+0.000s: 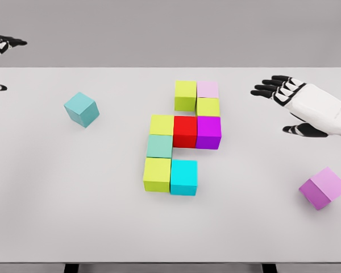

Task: Assemble the squares on the desktop into the number 2

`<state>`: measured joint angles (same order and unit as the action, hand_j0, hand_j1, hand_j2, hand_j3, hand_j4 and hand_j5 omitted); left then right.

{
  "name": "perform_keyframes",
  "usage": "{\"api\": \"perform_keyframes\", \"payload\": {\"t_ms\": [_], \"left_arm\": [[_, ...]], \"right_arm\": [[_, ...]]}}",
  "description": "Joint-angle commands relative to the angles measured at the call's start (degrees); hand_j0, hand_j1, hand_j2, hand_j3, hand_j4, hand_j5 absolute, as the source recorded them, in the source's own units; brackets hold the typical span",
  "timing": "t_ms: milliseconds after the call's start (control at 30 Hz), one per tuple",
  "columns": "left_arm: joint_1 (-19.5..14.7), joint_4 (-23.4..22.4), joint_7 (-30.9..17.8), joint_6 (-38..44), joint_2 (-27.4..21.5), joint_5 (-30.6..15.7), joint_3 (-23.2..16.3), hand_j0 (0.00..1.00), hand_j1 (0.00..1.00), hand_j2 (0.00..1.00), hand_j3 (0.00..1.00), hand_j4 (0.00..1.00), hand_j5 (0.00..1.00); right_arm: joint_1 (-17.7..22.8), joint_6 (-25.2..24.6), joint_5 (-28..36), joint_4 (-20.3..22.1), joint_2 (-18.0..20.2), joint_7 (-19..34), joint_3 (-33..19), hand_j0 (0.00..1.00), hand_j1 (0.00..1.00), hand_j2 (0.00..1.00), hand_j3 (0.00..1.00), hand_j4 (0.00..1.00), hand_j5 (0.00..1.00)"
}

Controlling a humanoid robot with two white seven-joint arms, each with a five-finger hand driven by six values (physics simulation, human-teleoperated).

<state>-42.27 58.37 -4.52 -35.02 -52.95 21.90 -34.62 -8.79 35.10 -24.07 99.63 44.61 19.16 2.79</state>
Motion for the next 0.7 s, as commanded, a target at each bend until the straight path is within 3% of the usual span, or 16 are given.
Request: {"api": "perform_keyframes", "payload": {"t_ms": [0, 167, 233, 300, 400, 467, 533, 600, 667], "left_arm": [[0.0, 2.6, -0.4, 0.0, 0.5, 2.6, -0.8, 1.0, 1.0, 1.0, 1.0, 1.0, 1.0], [1.1, 7.0, -0.3, 0.0, 1.4, 7.9, -0.8, 1.0, 1.0, 1.0, 1.0, 1.0, 1.0], [1.1, 7.1, -0.4, 0.0, 1.4, 7.9, -0.9, 1.0, 1.0, 1.0, 1.0, 1.0, 1.0], [1.1, 7.1, -0.4, 0.0, 1.4, 7.9, -0.9, 1.0, 1.0, 1.0, 1.0, 1.0, 1.0], [1.1, 6.9, -0.4, 0.0, 1.4, 8.0, -0.9, 1.0, 1.0, 1.0, 1.0, 1.0, 1.0], [1.2, 6.5, -0.4, 0.0, 2.3, 9.3, -0.9, 1.0, 1.0, 1.0, 1.0, 1.0, 1.0], [1.2, 6.5, -0.4, 0.0, 2.9, 10.4, -2.3, 1.0, 1.0, 1.0, 1.0, 1.0, 1.0], [0.7, 6.5, -0.4, 0.0, 2.9, 10.3, -4.7, 1.0, 1.0, 1.0, 1.0, 1.0, 1.0], [0.4, 6.4, -0.4, 0.0, 2.9, 10.4, -6.2, 1.0, 1.0, 1.0, 1.0, 1.0, 1.0]], "right_arm": [[0.0, -0.1, 0.0, 0.0, 0.7, -0.1, -0.1, 1.0, 1.0, 1.0, 1.0, 1.0, 1.0], [0.0, -0.1, -0.4, 0.0, 1.0, -0.1, 0.6, 1.0, 1.0, 1.0, 1.0, 1.0, 1.0], [-0.4, -0.1, 0.4, 0.1, 5.8, -0.4, 1.9, 1.0, 1.0, 1.0, 1.0, 1.0, 1.0], [-0.7, -0.1, 2.9, -0.5, 7.1, -0.9, 2.4, 1.0, 1.0, 1.0, 1.0, 1.0, 1.0], [-3.4, -0.1, 6.0, -3.0, 12.8, -0.4, 4.9, 1.0, 1.0, 1.0, 1.0, 1.0, 1.0], [-11.2, -0.1, 5.4, -2.8, 21.1, -0.4, 14.2, 1.0, 1.0, 1.0, 1.0, 1.0, 1.0], [-14.2, -0.1, 5.3, -2.0, 25.2, -0.3, 19.1, 1.0, 1.0, 1.0, 1.0, 1.0, 1.0], [-16.9, -0.1, 2.9, 1.5, 30.0, -0.2, 24.9, 1.0, 1.0, 1.0, 1.0, 1.0, 1.0], [-17.4, -0.1, 3.0, 1.6, 32.4, -0.3, 27.3, 1.0, 1.0, 1.0, 1.0, 1.0, 1.0]]}}
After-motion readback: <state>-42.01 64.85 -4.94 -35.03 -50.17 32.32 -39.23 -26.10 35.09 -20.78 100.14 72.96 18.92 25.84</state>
